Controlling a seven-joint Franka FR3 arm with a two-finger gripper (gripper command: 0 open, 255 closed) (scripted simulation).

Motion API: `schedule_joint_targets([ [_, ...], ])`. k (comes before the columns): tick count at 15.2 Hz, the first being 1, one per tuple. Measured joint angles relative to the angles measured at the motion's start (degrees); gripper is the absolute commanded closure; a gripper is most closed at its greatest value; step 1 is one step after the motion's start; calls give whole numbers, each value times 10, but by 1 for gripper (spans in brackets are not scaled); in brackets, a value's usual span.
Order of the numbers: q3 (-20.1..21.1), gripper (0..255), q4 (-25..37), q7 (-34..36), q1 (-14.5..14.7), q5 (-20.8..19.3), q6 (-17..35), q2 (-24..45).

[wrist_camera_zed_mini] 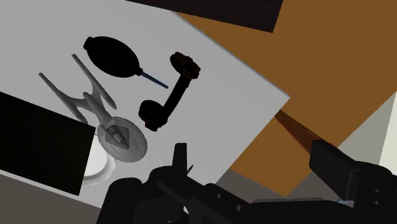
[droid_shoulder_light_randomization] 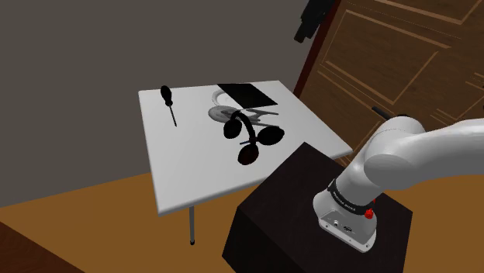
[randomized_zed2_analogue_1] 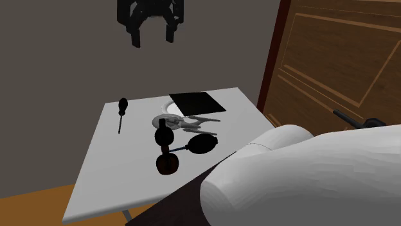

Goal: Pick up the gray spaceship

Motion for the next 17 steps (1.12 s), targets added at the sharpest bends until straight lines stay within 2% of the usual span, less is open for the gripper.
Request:
schedule_joint_targets([
  [2,2,0,-8,-1,0,-2,10,2],
  [6,10,0,-74,-15,-2,-20,80,2],
  [13,21,0,-176,-36,-13,-61,229,39],
  [17,25,0,-216,-44,-27,-92,329,92],
])
